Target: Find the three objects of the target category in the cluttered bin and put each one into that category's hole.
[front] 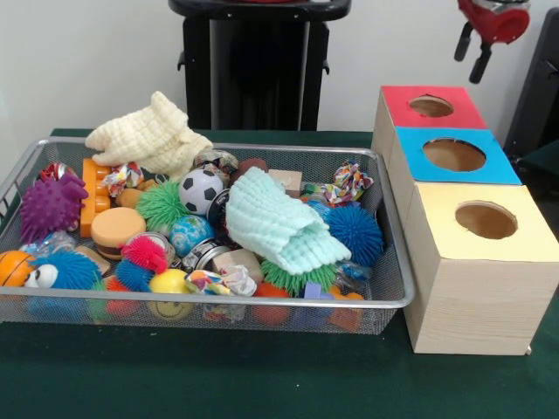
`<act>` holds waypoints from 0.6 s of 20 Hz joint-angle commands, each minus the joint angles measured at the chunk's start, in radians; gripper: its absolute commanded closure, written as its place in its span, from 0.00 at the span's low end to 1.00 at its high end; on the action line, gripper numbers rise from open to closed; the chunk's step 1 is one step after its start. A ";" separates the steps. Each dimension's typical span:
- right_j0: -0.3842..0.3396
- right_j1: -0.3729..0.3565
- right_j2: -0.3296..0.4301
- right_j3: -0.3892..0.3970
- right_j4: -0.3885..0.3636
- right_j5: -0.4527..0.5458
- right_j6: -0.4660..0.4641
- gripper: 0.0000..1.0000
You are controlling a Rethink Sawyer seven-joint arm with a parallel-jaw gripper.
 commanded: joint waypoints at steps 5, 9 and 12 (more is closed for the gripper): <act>-0.117 0.140 0.016 -0.114 -0.012 0.065 0.071 0.00; -0.138 0.157 0.014 -0.141 -0.022 0.090 0.060 0.00; -0.146 0.180 -0.002 -0.168 -0.052 0.075 0.062 0.00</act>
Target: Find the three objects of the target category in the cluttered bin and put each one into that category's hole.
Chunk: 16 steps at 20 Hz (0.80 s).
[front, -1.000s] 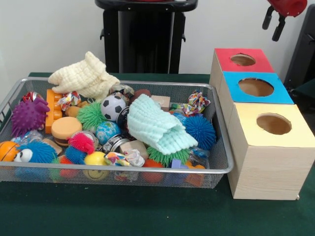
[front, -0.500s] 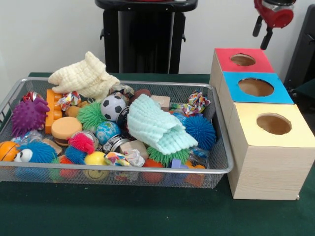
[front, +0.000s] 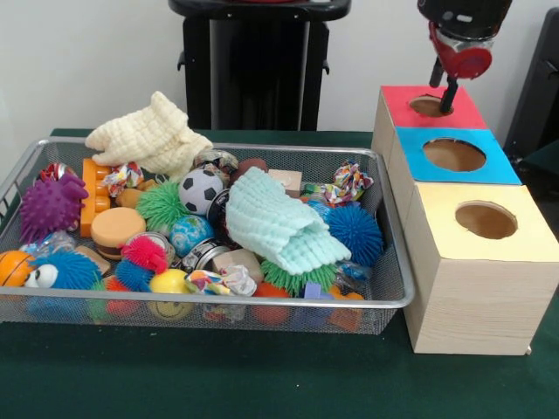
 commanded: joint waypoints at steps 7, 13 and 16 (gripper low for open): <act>-0.127 0.087 0.000 -0.143 -0.043 0.058 0.039 0.00; -0.217 0.096 0.039 -0.164 -0.053 0.065 -0.046 0.00; -0.248 0.109 0.049 -0.180 -0.081 0.071 -0.088 0.00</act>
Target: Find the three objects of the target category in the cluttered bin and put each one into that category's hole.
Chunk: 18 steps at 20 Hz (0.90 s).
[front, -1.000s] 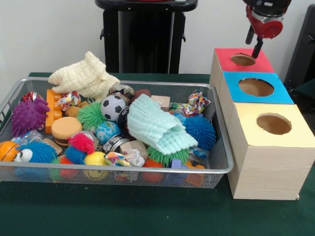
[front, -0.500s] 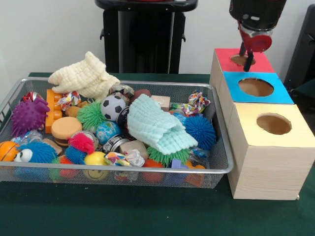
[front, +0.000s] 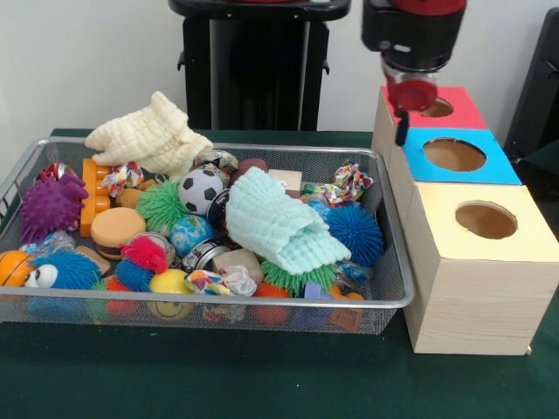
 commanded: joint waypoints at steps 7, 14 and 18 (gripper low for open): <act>-0.114 0.130 0.042 -0.195 -0.107 0.180 -0.097 0.00; -0.078 0.279 0.045 -0.455 -0.147 0.370 -0.146 0.00; -0.065 0.361 0.063 -0.594 -0.210 0.400 -0.220 0.00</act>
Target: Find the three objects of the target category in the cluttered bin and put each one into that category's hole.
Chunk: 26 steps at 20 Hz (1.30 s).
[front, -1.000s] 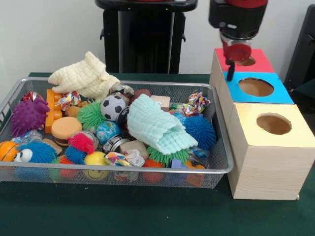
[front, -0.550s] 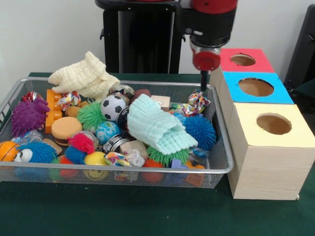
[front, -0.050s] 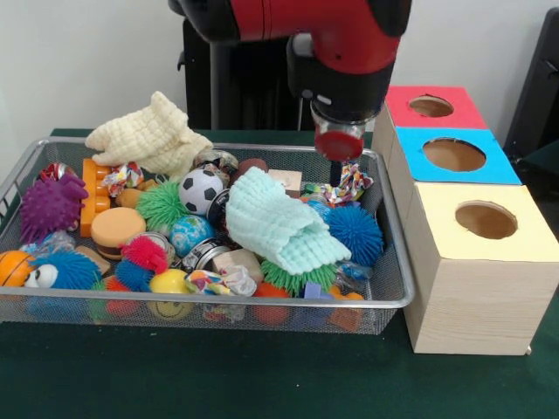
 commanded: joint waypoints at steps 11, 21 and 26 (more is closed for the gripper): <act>0.006 0.171 0.081 -0.273 -0.182 0.092 -0.210 0.00; -0.016 0.097 0.119 -0.264 -0.168 0.157 -0.245 0.00; -0.070 0.004 0.155 -0.173 -0.121 0.159 -0.246 0.00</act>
